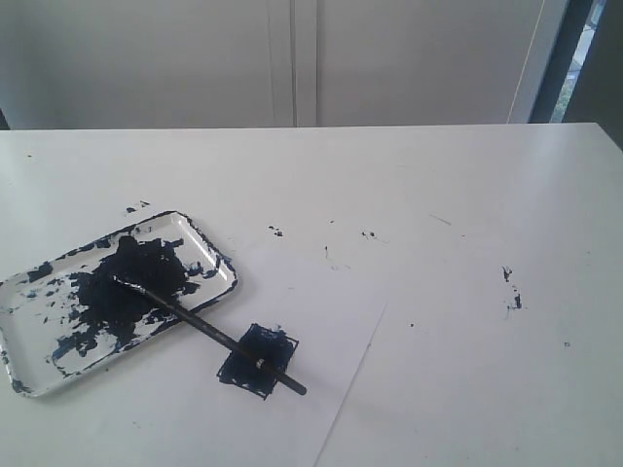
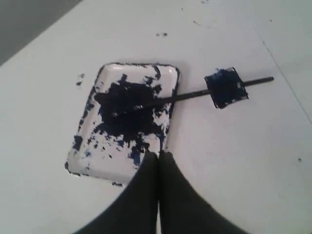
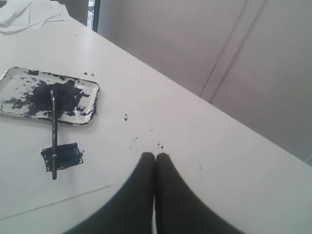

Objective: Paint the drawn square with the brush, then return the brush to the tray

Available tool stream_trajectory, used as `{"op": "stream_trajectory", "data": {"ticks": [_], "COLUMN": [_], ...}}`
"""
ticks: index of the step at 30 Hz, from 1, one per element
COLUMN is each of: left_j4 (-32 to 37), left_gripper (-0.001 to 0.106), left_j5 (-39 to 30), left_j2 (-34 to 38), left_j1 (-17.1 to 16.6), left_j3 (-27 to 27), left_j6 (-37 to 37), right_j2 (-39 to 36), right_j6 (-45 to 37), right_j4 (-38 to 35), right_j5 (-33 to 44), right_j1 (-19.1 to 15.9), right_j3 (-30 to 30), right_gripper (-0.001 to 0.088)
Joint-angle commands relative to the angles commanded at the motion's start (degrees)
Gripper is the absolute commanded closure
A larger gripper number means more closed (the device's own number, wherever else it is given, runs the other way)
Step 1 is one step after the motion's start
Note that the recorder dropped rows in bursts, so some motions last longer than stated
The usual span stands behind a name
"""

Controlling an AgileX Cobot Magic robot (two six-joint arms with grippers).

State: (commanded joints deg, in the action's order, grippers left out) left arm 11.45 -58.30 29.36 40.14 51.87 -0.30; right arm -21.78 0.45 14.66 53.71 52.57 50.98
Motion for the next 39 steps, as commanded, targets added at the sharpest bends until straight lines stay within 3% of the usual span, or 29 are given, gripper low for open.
{"op": "stream_trajectory", "data": {"ticks": [4, 9, 14, 21, 33, 36, 39], "left_j4": [-2.5, -6.1, -4.7, -2.6, -2.6, -3.4, -3.4], "left_gripper": [0.105, 0.105, 0.105, 0.105, 0.105, 0.105, 0.105], "left_j5": [5.9, 21.5, 38.2, 34.4, 34.2, 34.4, 34.5], "left_j2": [-5.6, -8.1, -7.6, -7.6, -8.7, -10.7, -13.1], "left_j1": [0.0, 0.0, 0.0, 0.0, 0.1, -3.5, -11.0], "left_j3": [-7.7, -19.2, -30.8, -33.1, -33.1, -33.1, -33.1], "left_j6": [-1.7, -1.3, -0.8, -0.8, -0.8, -0.8, -0.8], "right_j2": [4.1, 5.0, 3.2, 2.8, 4.1, 7.0, 10.1], "right_j6": [2.6, 4.7, 4.7, 4.7, 4.7, 4.7, 4.7], "right_j4": [-2.6, -2.2, 1.0, 1.1, 1.1, 0.1, 0.2], "right_j5": [-6.9, -23.6, -39.5, -40.0, -39.6, -39.8, -39.6], "right_j1": [0.0, 0.0, 0.0, 0.0, 0.0, -3.5, -10.2], "right_j3": [-7.7, -19.9, -29.6, -31.7, -31.7, -31.7, -31.7], "right_gripper": [0.0868, 0.0868, 0.0868, 0.0868, 0.0868, 0.0868, 0.0868]}}
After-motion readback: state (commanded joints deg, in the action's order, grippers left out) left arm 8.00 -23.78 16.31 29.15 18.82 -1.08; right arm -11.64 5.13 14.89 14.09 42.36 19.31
